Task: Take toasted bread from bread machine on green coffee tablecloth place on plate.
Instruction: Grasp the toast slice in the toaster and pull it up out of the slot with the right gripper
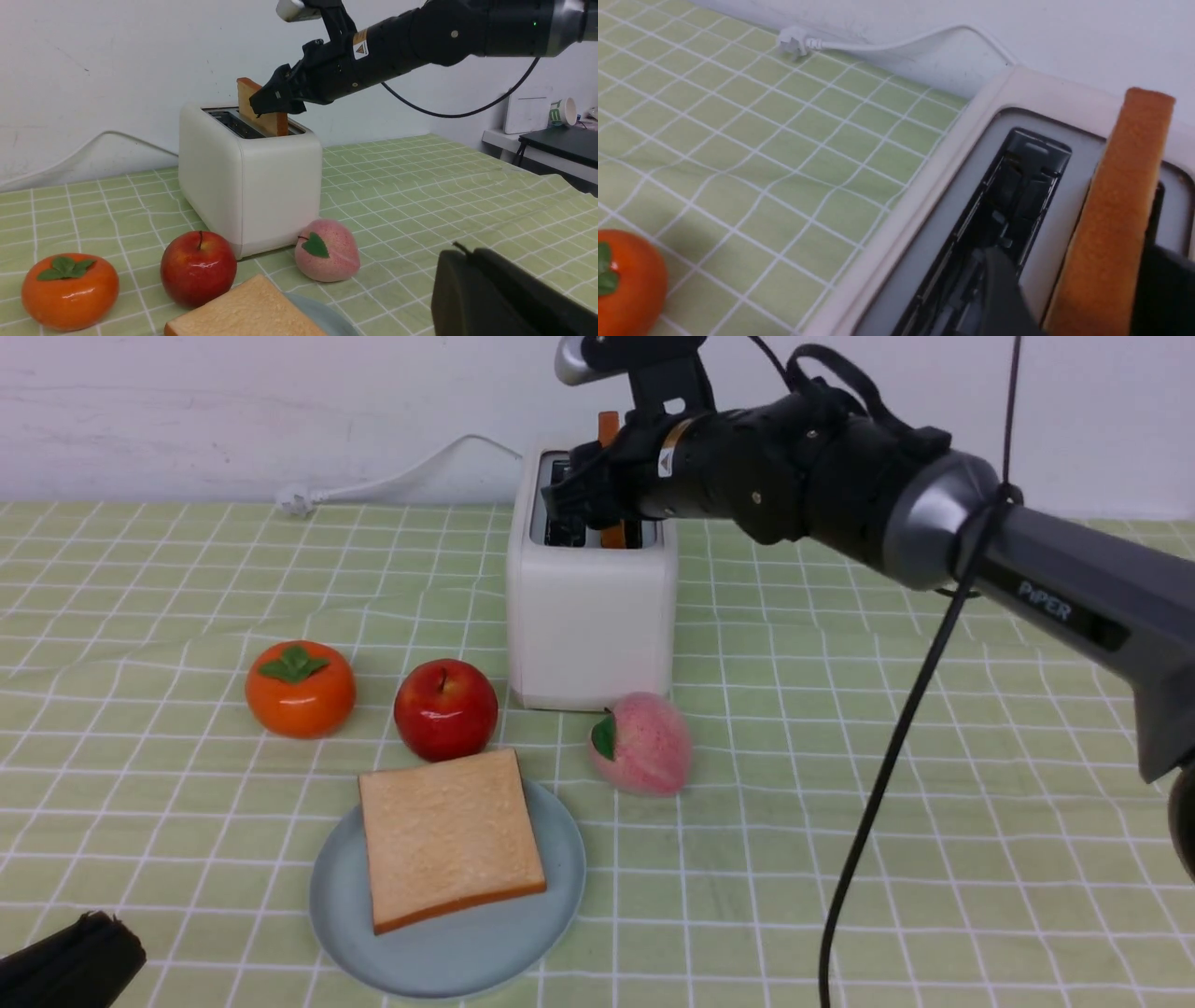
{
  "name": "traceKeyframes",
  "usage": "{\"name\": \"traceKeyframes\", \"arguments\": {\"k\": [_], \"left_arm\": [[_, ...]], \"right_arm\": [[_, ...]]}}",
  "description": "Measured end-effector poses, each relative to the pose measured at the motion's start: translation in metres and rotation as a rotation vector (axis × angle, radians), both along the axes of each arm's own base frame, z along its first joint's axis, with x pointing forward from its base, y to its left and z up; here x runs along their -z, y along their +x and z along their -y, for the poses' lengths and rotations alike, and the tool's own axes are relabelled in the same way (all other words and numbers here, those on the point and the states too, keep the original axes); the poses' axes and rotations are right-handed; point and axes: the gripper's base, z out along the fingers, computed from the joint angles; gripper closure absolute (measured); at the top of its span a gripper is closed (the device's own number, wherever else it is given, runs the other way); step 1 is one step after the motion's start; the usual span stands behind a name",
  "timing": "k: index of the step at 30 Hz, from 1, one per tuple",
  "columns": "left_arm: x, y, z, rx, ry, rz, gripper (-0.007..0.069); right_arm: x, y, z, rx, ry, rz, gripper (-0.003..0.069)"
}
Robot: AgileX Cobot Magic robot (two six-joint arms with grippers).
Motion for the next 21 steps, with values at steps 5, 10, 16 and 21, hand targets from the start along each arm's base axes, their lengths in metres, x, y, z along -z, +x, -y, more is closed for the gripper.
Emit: {"name": "traceKeyframes", "arguments": {"k": [5, 10, 16, 21], "left_arm": [[0.0, 0.0, 0.0, 0.0, 0.0, 0.0, 0.0638], [0.0, 0.0, 0.0, 0.001, 0.0, 0.0, 0.0638], [0.001, 0.0, 0.001, 0.007, 0.004, -0.006, 0.0638], [0.014, 0.004, 0.0, -0.013, 0.008, -0.033, 0.0638]], "right_arm": [[0.0, 0.001, 0.001, -0.005, -0.051, 0.03, 0.0515], [-0.001, 0.001, 0.002, -0.008, -0.073, 0.049, 0.0557], [-0.044, -0.016, 0.004, -0.017, -0.037, 0.118, 0.0557], [-0.116, -0.065, 0.006, -0.046, 0.021, 0.187, 0.0557]]}}
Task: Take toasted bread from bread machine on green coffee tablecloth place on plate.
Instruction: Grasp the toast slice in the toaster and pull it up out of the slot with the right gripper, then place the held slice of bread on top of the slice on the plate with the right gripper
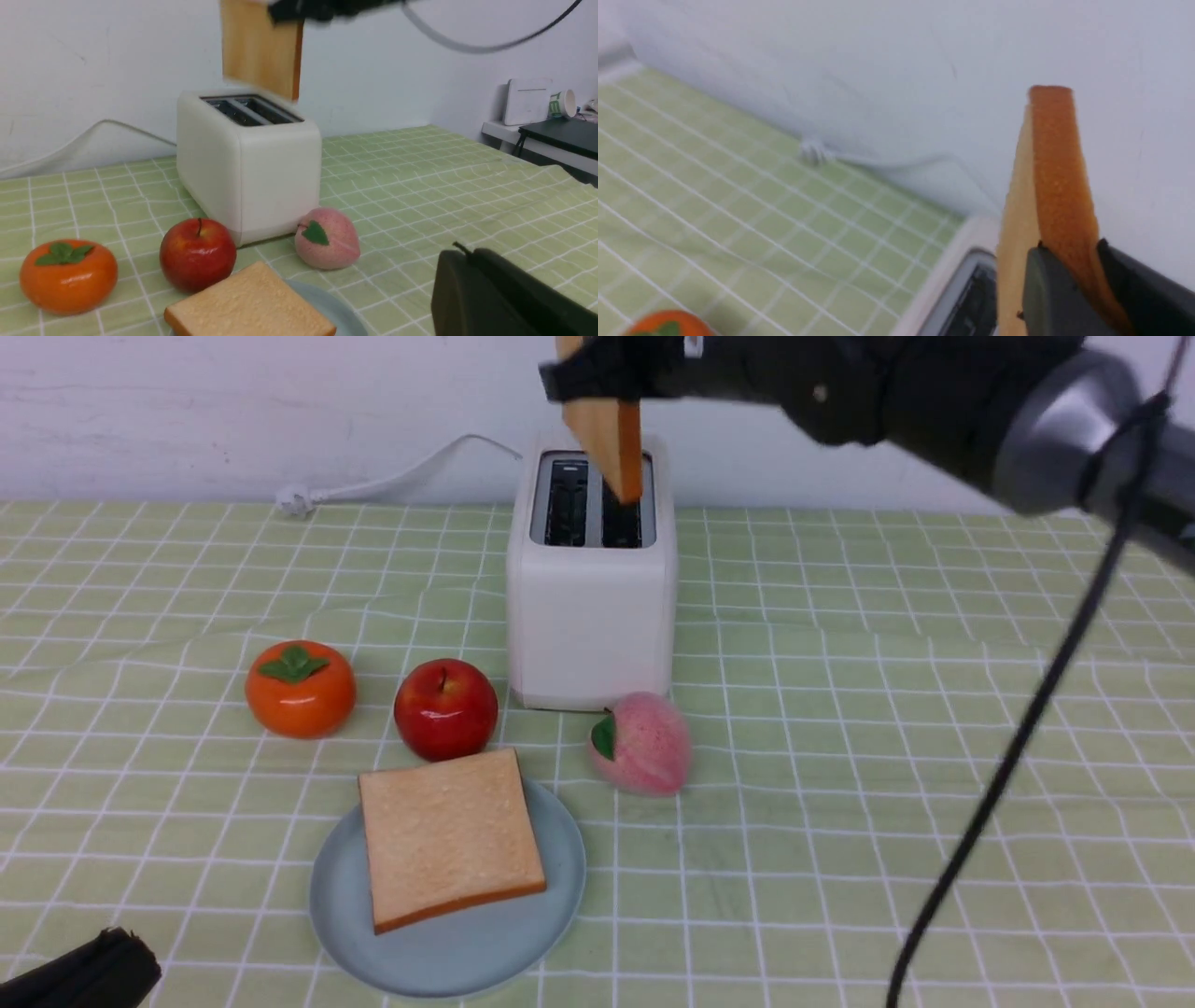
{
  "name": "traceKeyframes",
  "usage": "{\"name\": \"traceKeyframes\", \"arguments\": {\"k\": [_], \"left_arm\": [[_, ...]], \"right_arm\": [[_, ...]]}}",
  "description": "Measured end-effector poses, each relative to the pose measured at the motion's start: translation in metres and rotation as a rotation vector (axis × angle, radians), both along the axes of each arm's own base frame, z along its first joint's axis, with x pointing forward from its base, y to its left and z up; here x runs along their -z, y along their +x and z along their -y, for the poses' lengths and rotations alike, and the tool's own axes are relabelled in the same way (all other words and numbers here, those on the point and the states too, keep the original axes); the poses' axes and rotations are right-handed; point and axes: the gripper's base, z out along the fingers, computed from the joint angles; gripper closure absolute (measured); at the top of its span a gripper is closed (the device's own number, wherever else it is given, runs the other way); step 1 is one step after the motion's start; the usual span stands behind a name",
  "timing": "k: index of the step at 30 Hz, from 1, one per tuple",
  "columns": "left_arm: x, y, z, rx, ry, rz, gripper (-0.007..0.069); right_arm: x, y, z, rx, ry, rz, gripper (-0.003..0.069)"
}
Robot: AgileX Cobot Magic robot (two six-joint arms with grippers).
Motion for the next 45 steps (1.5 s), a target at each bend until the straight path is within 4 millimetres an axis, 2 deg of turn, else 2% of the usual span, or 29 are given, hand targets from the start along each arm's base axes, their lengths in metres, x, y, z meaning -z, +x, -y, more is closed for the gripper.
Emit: {"name": "traceKeyframes", "arguments": {"k": [2, 3, 4, 6, 7, 8, 10, 11, 13, 15, 16, 19, 20, 22, 24, 26, 29, 31, 35, 39, 40, 41, 45], "left_arm": [[0.003, 0.002, -0.001, -0.02, -0.003, 0.001, 0.0638], [0.003, 0.002, -0.002, -0.027, -0.006, 0.006, 0.0638], [0.003, 0.002, -0.002, -0.027, -0.006, 0.006, 0.0638], [0.001, 0.003, -0.004, -0.047, -0.015, 0.02, 0.0638], [0.001, 0.003, -0.004, -0.048, -0.015, 0.02, 0.0638], [0.001, 0.003, -0.004, -0.05, -0.016, 0.022, 0.0638], [0.001, 0.003, -0.004, -0.05, -0.016, 0.022, 0.0638], [0.001, 0.003, -0.004, -0.05, -0.016, 0.022, 0.0638], [0.001, 0.003, -0.004, -0.05, -0.016, 0.022, 0.0638], [0.001, 0.003, -0.004, -0.05, -0.016, 0.022, 0.0638], [0.001, 0.003, -0.004, -0.05, -0.016, 0.022, 0.0638], [0.001, 0.003, -0.004, -0.05, -0.016, 0.022, 0.0636], [0.001, 0.003, -0.004, -0.05, -0.016, 0.022, 0.0637], [0.001, 0.003, -0.004, -0.05, -0.016, 0.022, 0.0636], [0.001, 0.003, -0.004, -0.05, -0.015, 0.021, 0.0635], [0.001, 0.003, -0.003, -0.046, -0.014, 0.019, 0.0636], [0.001, 0.003, -0.003, -0.044, -0.019, 0.016, 0.0636], [0.002, 0.002, -0.002, -0.027, -0.048, -0.006, 0.0635], [0.012, 0.002, 0.001, 0.0, -0.09, -0.071, 0.0634], [0.044, 0.006, 0.002, -0.001, -0.066, -0.165, 0.0634], [0.046, 0.006, 0.002, -0.002, -0.065, -0.17, 0.0634], [0.059, 0.006, 0.002, -0.005, -0.054, -0.207, 0.0634], [0.066, 0.007, 0.001, -0.018, -0.046, -0.219, 0.0634]], "right_arm": [[-0.025, -0.027, 0.004, -0.008, -0.004, -0.034, 0.0557], [-0.031, -0.037, 0.004, -0.014, -0.01, -0.061, 0.0557], [-0.032, -0.04, 0.004, -0.015, -0.013, -0.069, 0.0557], [-0.039, -0.067, 0.006, -0.049, -0.074, -0.184, 0.0557], [-0.039, -0.068, 0.006, -0.054, -0.079, -0.193, 0.0557], [-0.036, -0.083, 0.004, -0.117, -0.117, -0.281, 0.0557], [-0.032, -0.091, 0.001, -0.167, -0.131, -0.334, 0.0557], [-0.022, -0.103, -0.005, -0.267, -0.142, -0.428, 0.0557], [-0.011, -0.111, -0.01, -0.348, -0.141, -0.505, 0.0557], [0.012, -0.122, -0.021, -0.497, -0.125, -0.62, 0.0557], [0.03, -0.127, -0.028, -0.562, -0.102, -0.685, 0.0557], [0.059, -0.126, -0.038, -0.622, -0.058, -0.751, 0.0557], [0.077, -0.122, -0.045, -0.634, -0.02, -0.766, 0.0557], [0.095, -0.113, -0.054, -0.637, 0.012, -0.767, 0.0557], [0.103, -0.109, -0.059, -0.637, 0.041, -0.774, 0.0557], [0.12, -0.099, -0.066, -0.63, 0.088, -0.792, 0.0557], [0.135, -0.088, -0.068, -0.616, 0.129, -0.817, 0.0557], [0.141, -0.079, -0.065, -0.597, 0.161, -0.839, 0.0557], [0.141, -0.073, -0.059, -0.583, 0.204, -0.852, 0.0557], [0.141, -0.074, -0.059, -0.596, 0.206, -0.862, 0.0557], [0.141, -0.074, -0.059, -0.597, 0.206, -0.863, 0.0557], [0.141, -0.074, -0.059, -0.599, 0.208, -0.865, 0.0557], [0.146, -0.073, -0.06, -0.599, 0.207, -0.876, 0.0557]]}}
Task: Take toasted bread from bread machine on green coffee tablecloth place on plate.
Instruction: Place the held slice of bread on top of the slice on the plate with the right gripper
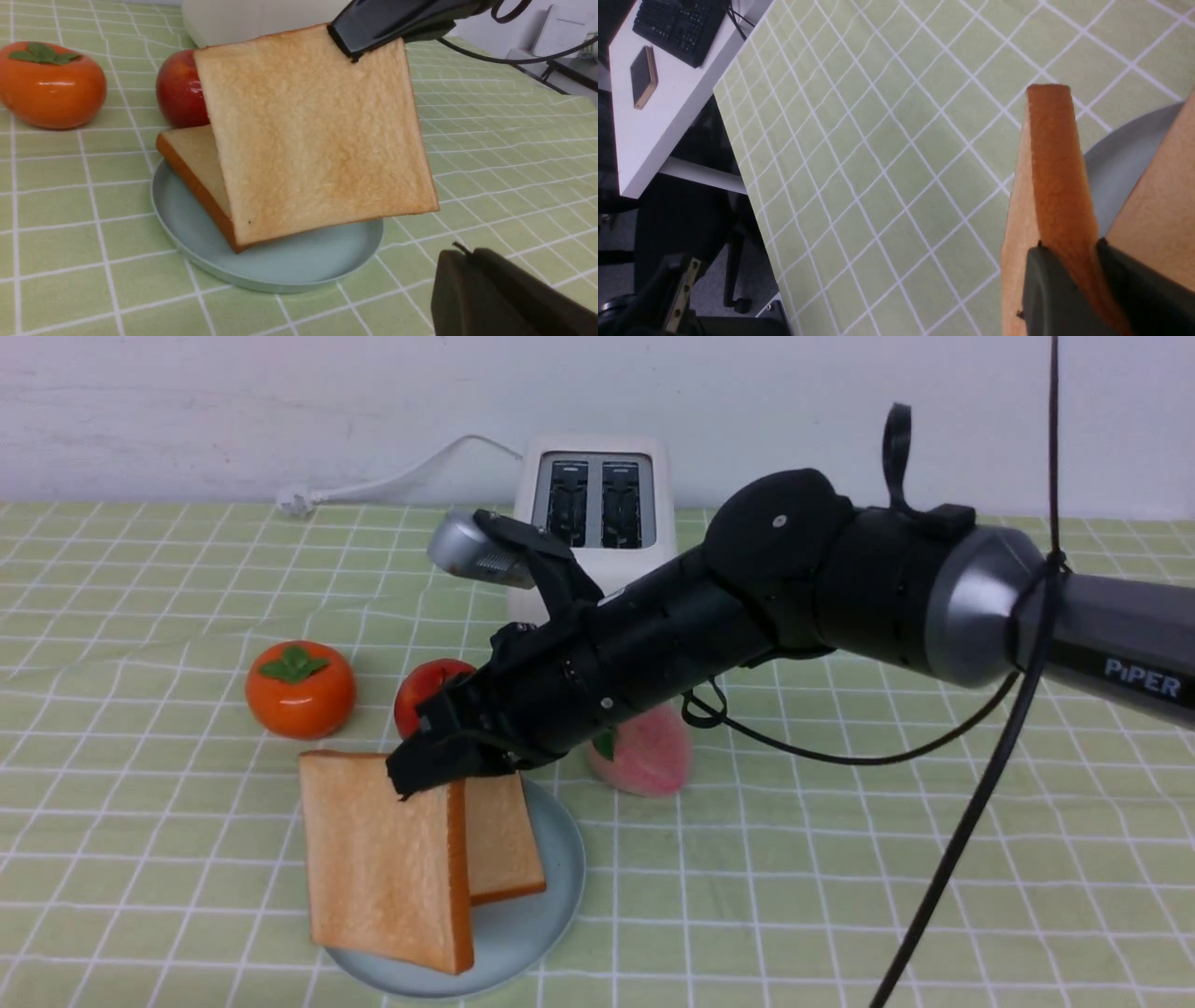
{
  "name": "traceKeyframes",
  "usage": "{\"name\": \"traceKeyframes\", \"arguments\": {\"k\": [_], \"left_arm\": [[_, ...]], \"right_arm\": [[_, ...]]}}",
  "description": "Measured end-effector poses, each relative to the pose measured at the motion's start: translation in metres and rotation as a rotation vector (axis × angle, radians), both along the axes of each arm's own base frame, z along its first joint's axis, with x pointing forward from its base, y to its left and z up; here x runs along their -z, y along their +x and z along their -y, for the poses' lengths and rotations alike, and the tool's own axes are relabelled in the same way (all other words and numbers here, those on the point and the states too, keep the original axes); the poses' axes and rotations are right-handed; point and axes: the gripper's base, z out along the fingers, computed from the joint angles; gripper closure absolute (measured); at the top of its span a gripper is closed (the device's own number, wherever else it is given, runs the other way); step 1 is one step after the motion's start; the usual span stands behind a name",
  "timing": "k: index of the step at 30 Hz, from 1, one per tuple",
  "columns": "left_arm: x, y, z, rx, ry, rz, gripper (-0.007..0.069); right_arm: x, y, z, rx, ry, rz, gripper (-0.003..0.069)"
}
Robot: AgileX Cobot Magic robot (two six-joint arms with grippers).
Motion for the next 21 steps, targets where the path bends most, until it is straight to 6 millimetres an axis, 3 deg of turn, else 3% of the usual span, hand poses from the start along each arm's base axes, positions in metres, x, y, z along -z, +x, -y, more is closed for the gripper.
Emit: {"name": "traceKeyframes", "arguments": {"k": [9, 15, 17, 21], "left_arm": [[-0.001, 0.001, -0.002, -0.019, 0.0, 0.013, 0.0634], [-0.001, 0.001, -0.001, -0.018, 0.002, 0.013, 0.0633], [-0.001, 0.001, -0.001, -0.017, 0.002, 0.013, 0.0633], [-0.001, 0.001, -0.001, -0.017, 0.002, 0.013, 0.0633]], "right_arm": [[0.03, 0.017, 0.0, 0.062, -0.038, -0.024, 0.0557], [0.037, 0.028, 0.007, 0.104, -0.079, 0.026, 0.0539], [0.038, 0.029, 0.008, 0.108, -0.096, 0.049, 0.0503], [0.042, 0.031, 0.012, 0.091, -0.165, 0.119, 0.0362]]}}
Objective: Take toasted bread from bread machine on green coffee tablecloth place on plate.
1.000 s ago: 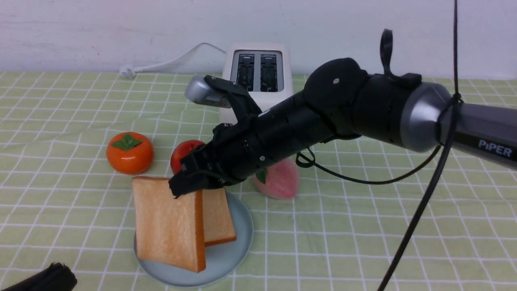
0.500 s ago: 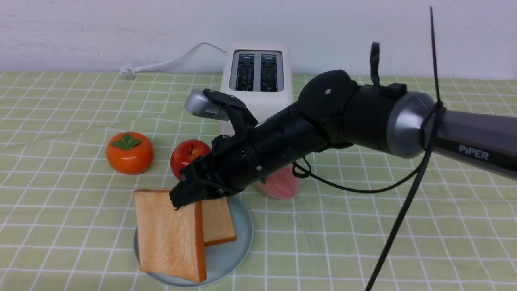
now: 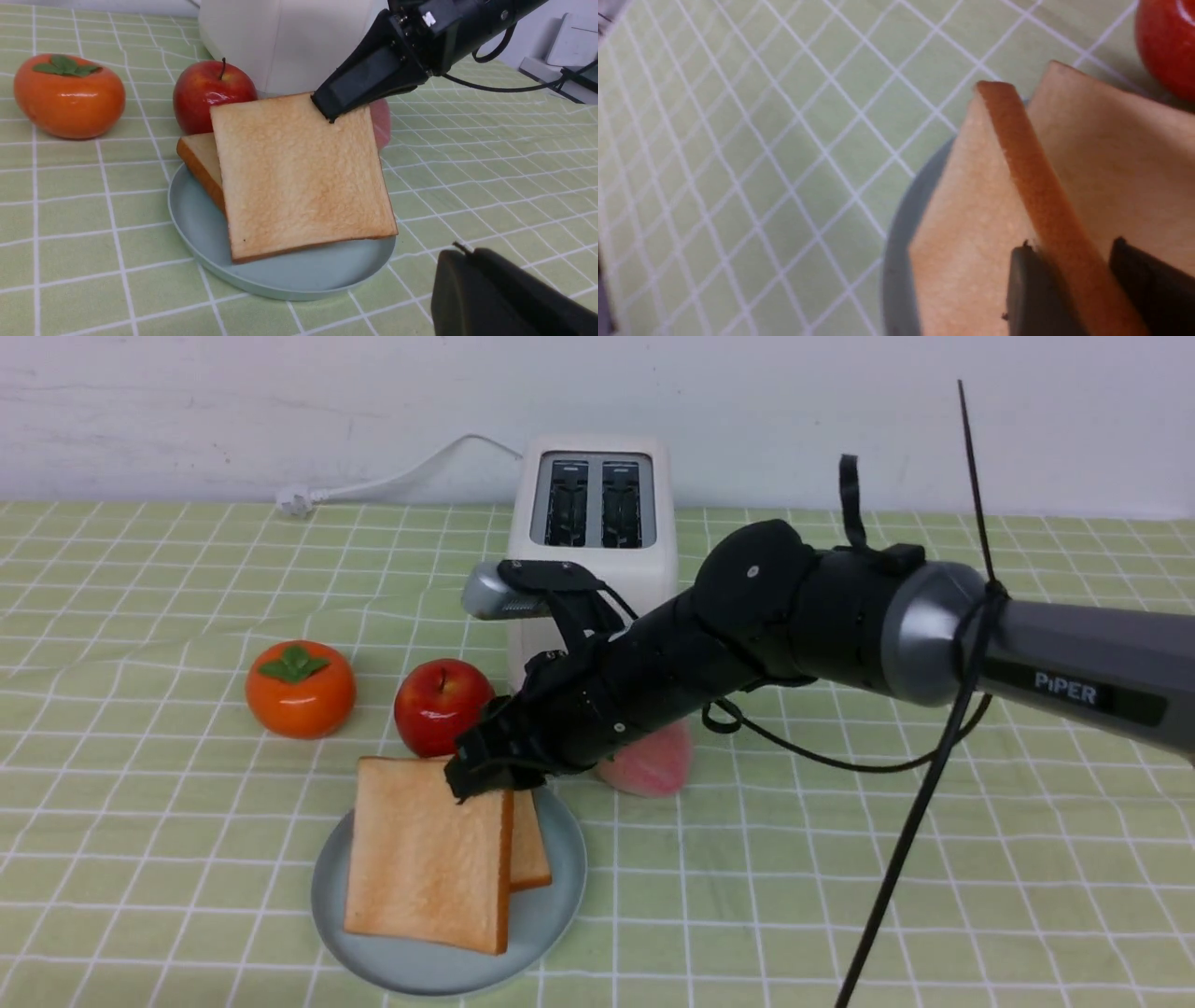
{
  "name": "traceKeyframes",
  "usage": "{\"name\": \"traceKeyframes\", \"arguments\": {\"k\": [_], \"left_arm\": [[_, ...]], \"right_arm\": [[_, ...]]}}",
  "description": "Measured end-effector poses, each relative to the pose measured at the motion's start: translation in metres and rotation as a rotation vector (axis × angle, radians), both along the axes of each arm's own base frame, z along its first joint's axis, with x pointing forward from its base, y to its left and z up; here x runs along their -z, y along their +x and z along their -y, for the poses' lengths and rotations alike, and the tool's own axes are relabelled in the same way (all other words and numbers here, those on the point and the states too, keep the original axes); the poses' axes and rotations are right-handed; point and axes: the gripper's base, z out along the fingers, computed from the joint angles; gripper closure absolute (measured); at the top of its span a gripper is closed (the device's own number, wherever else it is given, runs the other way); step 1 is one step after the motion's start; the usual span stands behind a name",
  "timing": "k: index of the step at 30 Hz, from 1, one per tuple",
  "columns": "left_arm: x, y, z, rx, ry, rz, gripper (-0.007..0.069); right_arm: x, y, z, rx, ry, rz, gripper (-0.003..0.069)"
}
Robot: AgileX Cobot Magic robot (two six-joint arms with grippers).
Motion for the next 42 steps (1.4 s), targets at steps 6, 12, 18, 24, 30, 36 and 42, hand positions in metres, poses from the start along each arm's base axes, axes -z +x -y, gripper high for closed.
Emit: {"name": "traceKeyframes", "arguments": {"k": [6, 12, 18, 24, 30, 36, 42], "left_arm": [[0.0, 0.0, 0.0, 0.0, 0.0, 0.0, 0.0633], [0.0, 0.0, 0.0, 0.0, 0.0, 0.0, 0.0633], [0.0, 0.0, 0.0, 0.0, 0.0, 0.0, 0.0633], [-0.001, 0.0, 0.0, -0.002, -0.041, -0.013, 0.0633], [-0.001, 0.0, 0.0, -0.005, -0.075, -0.023, 0.0628], [-0.001, 0.0, 0.0, -0.006, -0.076, -0.023, 0.0625], [-0.001, 0.0, 0.0, -0.007, -0.078, -0.024, 0.0619]], "right_arm": [[-0.018, -0.003, 0.014, -0.028, -0.094, 0.071, 0.0212], [-0.088, -0.029, 0.055, 0.016, -0.196, 0.106, 0.0263], [-0.149, -0.084, 0.102, 0.076, -0.329, 0.088, 0.047], [-0.17, -0.144, 0.147, 0.195, -0.34, 0.066, 0.0609], [-0.165, -0.222, 0.201, 0.334, -0.262, 0.087, 0.0638], [-0.146, -0.258, 0.226, 0.377, -0.206, 0.154, 0.0638], [-0.129, -0.279, 0.239, 0.37, -0.227, 0.138, 0.0629]]}}
